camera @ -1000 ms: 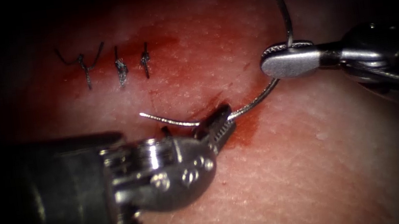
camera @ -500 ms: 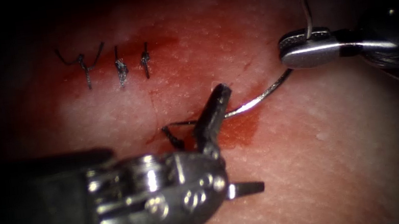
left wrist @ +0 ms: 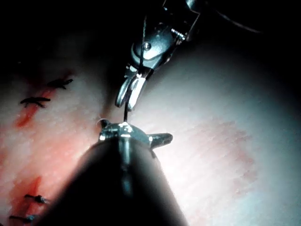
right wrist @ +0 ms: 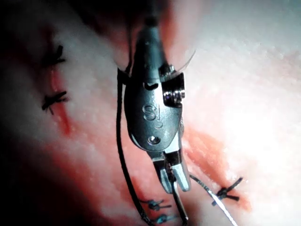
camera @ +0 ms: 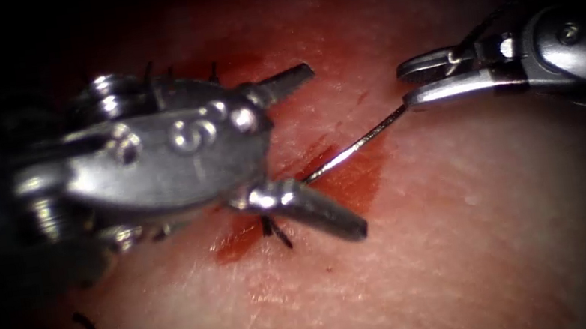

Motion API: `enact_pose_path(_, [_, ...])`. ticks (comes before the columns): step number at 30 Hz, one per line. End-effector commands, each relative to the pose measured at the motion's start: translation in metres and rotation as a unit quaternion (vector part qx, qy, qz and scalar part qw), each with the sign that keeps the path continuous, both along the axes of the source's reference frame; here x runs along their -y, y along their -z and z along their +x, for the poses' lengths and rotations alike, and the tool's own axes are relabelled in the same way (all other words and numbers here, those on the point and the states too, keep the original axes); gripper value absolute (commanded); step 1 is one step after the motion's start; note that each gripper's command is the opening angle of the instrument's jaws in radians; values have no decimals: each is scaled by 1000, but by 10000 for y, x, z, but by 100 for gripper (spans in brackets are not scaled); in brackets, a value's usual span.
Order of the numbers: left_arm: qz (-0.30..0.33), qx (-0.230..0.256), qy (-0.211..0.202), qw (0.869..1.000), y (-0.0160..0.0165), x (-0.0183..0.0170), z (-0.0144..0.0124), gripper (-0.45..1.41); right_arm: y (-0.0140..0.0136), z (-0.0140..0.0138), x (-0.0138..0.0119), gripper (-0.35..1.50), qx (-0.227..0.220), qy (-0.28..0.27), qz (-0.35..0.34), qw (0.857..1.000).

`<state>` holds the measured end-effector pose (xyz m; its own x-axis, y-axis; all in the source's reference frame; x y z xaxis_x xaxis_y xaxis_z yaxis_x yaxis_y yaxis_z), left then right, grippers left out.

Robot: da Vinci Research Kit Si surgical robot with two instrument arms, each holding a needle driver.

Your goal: Wound Closure

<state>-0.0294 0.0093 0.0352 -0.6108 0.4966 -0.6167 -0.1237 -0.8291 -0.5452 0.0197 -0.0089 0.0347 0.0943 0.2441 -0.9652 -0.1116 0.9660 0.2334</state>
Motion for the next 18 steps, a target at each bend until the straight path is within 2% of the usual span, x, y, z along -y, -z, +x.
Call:
enact_pose_path(1, [2,1,-1,1000,-7,2,-7,100,-5,10,0,-35,-3,3,-2,1000])
enact_pose_path(7, [91,42,-23,995,-32,-5,3,100,2,17,1,-35,-16,16,-30,999])
enact_pose_path(18, [150,49,-26,987,-91,-4,-3,100,18,27,5,-35,-14,31,-74,997])
